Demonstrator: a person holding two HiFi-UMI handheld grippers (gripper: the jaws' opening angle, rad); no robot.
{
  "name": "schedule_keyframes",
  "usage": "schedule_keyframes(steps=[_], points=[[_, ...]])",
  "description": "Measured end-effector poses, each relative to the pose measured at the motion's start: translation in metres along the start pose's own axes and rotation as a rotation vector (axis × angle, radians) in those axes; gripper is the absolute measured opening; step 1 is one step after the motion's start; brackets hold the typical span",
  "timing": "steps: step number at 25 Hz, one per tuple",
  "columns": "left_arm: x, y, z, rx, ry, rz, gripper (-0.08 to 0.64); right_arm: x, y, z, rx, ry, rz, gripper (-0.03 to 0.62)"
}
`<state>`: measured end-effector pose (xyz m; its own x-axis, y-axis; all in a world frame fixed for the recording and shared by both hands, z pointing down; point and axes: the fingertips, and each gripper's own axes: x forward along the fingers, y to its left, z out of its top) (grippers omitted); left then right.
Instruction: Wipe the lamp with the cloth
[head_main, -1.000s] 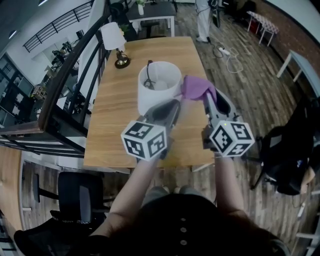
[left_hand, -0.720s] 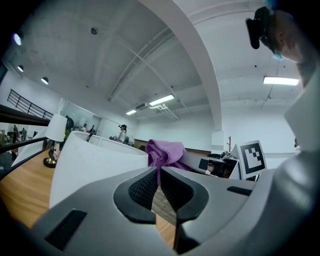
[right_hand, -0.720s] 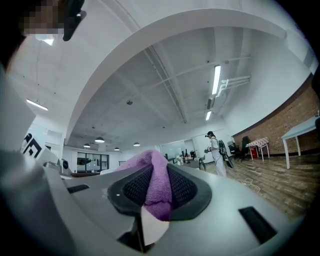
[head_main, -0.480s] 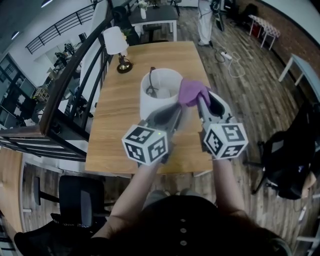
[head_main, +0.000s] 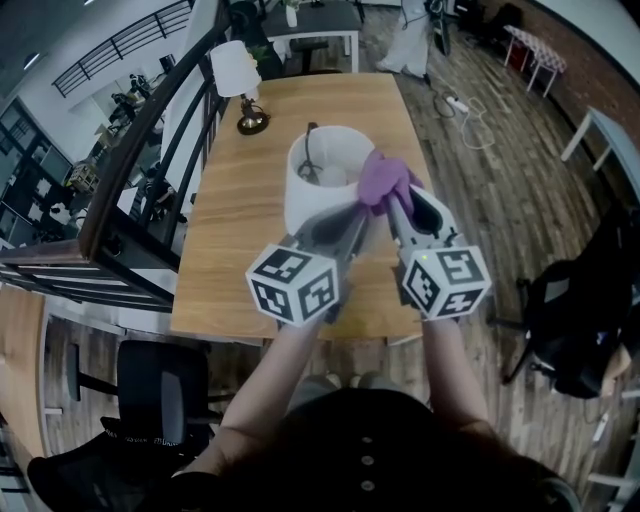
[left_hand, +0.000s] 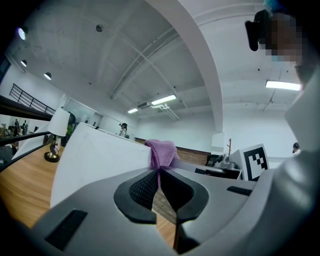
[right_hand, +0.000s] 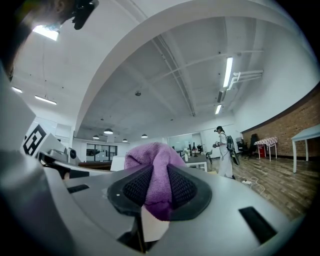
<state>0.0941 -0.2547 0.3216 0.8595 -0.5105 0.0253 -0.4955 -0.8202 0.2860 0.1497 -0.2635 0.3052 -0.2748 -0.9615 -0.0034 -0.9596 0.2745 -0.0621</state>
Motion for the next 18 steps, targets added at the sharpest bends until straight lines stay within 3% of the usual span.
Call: schedule_keyframes(steps=[18], points=[[-0.007, 0.008, -0.028, -0.034, 0.057, 0.036, 0.011, -0.006, -0.002, -0.036, 0.053, 0.069, 0.001, 0.078]])
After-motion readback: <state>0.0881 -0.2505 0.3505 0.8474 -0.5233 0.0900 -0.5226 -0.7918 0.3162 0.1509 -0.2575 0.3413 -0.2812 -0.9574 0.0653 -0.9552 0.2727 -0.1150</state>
